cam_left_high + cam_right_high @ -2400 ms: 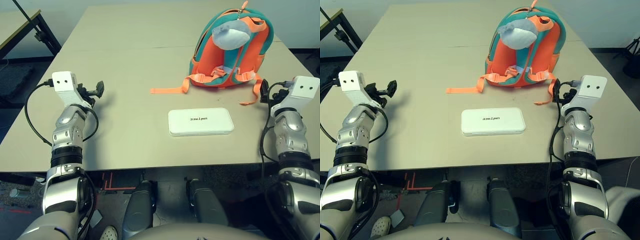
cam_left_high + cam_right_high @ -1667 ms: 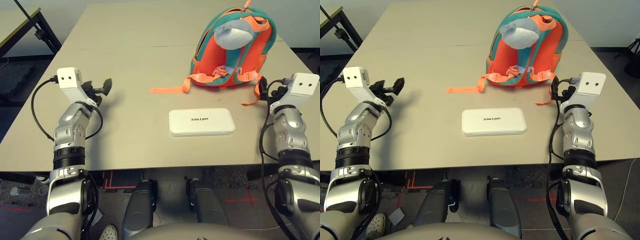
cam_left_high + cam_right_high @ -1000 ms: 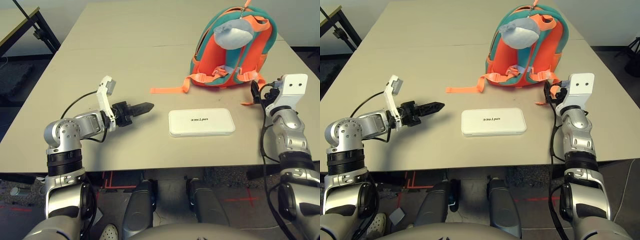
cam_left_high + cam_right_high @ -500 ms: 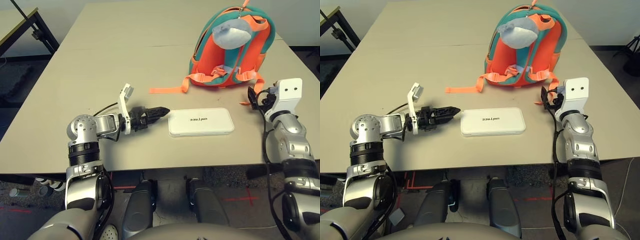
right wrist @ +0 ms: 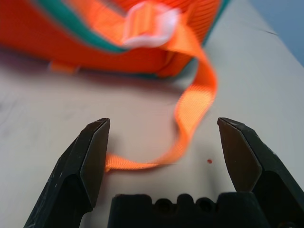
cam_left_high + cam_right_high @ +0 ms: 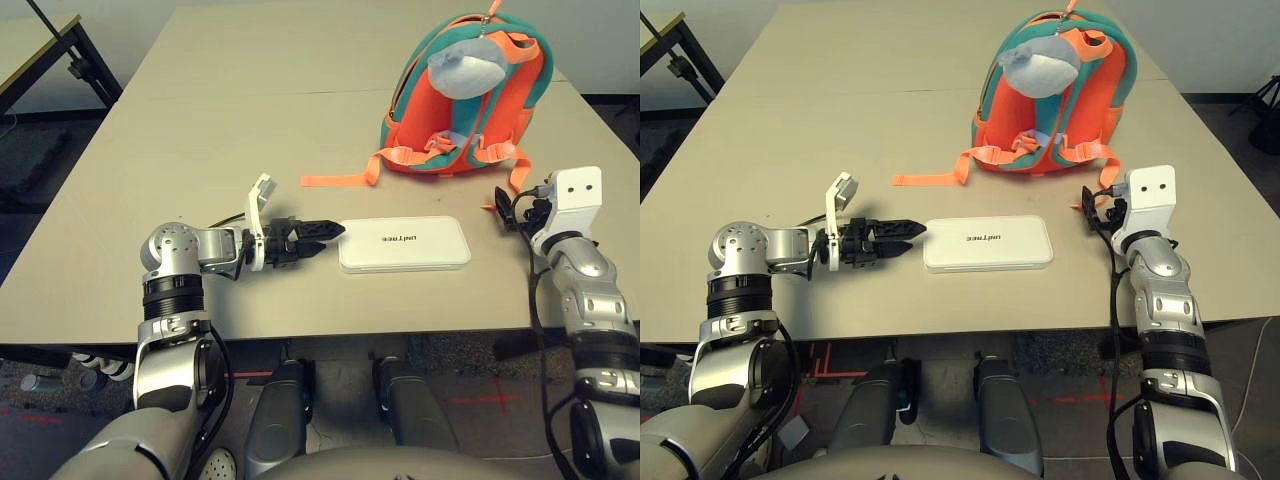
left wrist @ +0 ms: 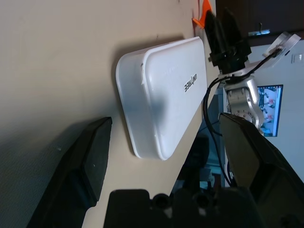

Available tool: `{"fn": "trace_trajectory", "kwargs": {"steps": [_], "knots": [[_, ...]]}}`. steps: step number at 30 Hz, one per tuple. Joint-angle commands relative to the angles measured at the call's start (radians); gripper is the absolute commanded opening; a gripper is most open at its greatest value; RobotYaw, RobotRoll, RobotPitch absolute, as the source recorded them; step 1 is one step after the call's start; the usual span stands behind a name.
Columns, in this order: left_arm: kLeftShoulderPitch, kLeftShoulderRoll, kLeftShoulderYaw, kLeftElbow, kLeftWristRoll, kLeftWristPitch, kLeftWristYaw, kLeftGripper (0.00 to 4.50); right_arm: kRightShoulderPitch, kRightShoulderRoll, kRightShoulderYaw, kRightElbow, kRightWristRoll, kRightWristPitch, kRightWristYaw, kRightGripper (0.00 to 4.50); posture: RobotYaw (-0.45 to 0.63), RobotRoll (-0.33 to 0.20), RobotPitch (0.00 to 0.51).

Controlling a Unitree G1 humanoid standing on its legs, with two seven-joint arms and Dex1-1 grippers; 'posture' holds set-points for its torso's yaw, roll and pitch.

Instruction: Put the pencil case into the backpack and zip it.

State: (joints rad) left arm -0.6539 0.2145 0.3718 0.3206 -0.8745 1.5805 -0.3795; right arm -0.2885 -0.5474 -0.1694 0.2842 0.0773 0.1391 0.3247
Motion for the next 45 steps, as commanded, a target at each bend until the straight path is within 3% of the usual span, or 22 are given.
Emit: {"fn": "trace_trajectory", "kwargs": {"steps": [1,3,12,21,30,45], "knots": [[0.001,-0.004,-0.018,0.021,0.031,0.008,-0.002,4.5,0.034,-0.042,0.058,-0.067,-0.029,0.066,0.079,4.11,-0.09,0.0,0.155],[0.003,-0.007,-0.023,0.024,0.041,0.004,-0.003,4.5,0.05,-0.072,0.088,-0.105,-0.039,0.099,0.131,3.56,-0.09,0.0,0.156],[0.009,-0.018,-0.034,0.027,0.062,-0.005,-0.01,4.5,0.062,-0.181,0.158,-0.203,-0.069,0.162,0.299,0.06,-0.09,0.0,0.157],[0.005,-0.026,-0.039,0.036,0.083,-0.017,-0.019,4.5,0.076,-0.247,0.215,-0.273,-0.065,0.206,0.444,0.02,-0.09,0.0,0.154],[0.005,-0.025,-0.048,0.044,0.095,-0.029,-0.028,4.5,0.083,-0.227,0.257,-0.368,-0.055,0.273,0.519,0.02,-0.09,0.0,0.151],[0.027,-0.028,-0.086,0.028,0.101,-0.053,-0.053,4.5,-0.008,-0.059,0.293,-0.484,-0.061,0.419,0.407,0.02,-0.09,0.0,0.147]]}}
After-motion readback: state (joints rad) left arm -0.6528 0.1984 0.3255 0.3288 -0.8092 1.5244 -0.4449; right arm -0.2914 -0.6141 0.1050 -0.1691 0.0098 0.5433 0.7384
